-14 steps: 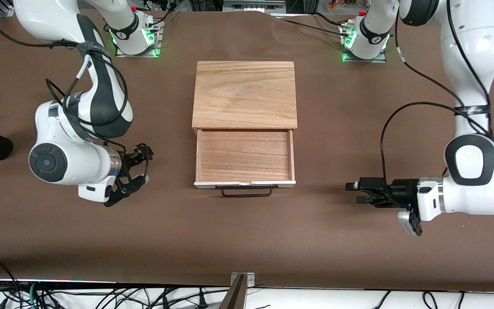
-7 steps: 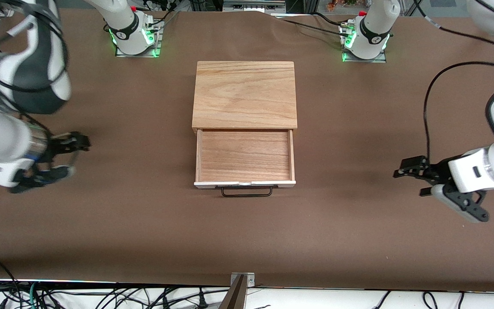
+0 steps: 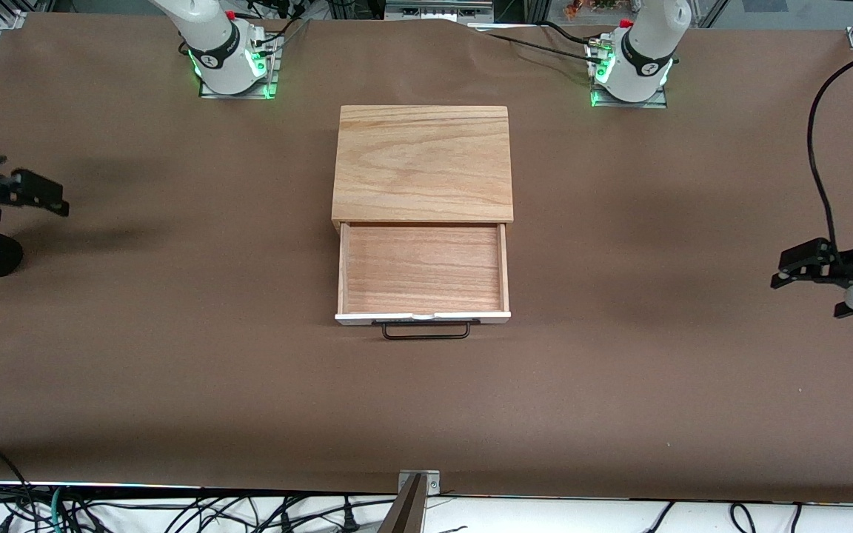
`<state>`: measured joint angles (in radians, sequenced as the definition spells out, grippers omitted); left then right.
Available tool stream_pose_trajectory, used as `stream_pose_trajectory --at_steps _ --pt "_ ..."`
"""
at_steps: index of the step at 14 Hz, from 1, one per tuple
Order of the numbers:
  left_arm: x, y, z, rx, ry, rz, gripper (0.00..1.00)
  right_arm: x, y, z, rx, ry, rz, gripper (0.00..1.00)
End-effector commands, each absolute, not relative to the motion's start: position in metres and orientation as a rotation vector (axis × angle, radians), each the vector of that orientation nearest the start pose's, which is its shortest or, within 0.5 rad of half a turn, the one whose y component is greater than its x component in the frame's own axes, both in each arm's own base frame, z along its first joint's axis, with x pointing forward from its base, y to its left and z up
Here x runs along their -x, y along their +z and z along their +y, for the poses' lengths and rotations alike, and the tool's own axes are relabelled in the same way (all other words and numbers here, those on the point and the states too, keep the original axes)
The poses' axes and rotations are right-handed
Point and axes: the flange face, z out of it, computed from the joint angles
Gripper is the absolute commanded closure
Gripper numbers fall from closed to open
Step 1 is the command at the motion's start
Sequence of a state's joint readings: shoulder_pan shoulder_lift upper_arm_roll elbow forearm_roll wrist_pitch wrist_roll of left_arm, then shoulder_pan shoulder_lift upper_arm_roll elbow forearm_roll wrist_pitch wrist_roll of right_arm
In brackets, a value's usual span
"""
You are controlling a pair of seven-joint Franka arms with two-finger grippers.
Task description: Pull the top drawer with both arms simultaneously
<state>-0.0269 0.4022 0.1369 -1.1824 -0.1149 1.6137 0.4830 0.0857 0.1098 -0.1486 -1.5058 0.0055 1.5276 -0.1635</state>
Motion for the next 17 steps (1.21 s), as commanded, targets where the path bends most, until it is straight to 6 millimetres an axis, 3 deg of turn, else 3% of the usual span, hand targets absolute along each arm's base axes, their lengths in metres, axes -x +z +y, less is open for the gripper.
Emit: stream_pose_trajectory --at_steps 1,3,6,12,17 --pt "-0.639 0.582 0.047 3.161 0.035 0.342 0.0 -0.543 0.576 -0.032 3.129 0.168 -0.142 0.0" --pt "-0.621 0.594 0.044 3.183 0.131 0.135 0.0 -0.542 0.577 -0.03 3.129 0.188 -0.135 0.0" --pt "-0.603 0.583 0.042 3.187 0.241 -0.04 0.0 -0.544 0.578 -0.028 3.131 0.179 -0.133 0.0" --pt "-0.598 0.58 0.017 3.192 0.261 0.026 0.0 -0.547 0.586 -0.017 3.162 0.145 -0.179 0.0" --pt "-0.599 0.577 0.014 3.197 0.266 0.032 0.0 -0.554 0.583 -0.017 3.153 0.156 -0.183 0.0"
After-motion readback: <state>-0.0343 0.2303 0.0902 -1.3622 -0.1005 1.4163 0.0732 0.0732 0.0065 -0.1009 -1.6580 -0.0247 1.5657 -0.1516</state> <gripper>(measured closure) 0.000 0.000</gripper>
